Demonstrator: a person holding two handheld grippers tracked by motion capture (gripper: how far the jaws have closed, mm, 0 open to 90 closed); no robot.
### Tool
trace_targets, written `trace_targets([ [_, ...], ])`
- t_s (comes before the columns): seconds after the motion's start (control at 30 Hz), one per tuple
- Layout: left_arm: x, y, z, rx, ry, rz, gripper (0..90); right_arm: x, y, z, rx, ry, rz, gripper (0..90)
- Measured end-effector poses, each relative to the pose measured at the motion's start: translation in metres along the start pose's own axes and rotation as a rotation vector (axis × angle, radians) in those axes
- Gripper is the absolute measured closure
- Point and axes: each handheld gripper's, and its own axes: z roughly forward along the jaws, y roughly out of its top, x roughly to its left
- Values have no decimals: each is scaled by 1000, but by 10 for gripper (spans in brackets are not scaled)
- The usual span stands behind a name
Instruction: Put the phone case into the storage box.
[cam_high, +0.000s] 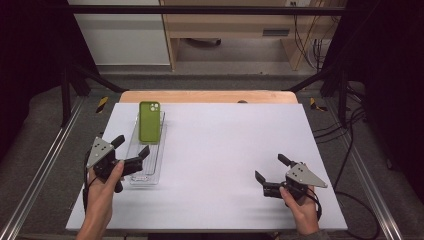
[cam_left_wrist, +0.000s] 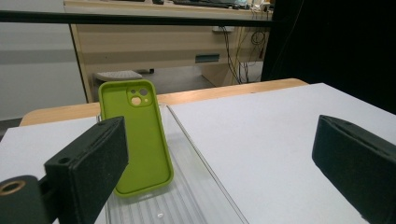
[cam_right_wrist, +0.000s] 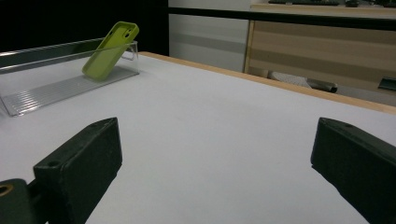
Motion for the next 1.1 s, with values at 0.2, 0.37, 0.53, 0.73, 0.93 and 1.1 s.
trace_targets([
  [0.2,-1,-7,-5,-3,-13,1,35,0,0,0,0,0,0,22],
  [0.37,-2,-11,-10,-7,-19,1,36,0,0,-1,0,-2,-2,22],
  [0.53,-3,-14,-15,-22,-28,21,33,-1,0,-1,0,-1,-3,22],
  [0.73,-4,-20,-19,-24,-49,46,33,0,0,-1,1,-3,-3,22],
  [0.93,0,-25,-23,-33,-64,64,33,0,0,0,2,-2,-4,22],
  [1.1,4,-32,-27,-53,-69,66,33,-1,0,0,1,-3,-3,22],
])
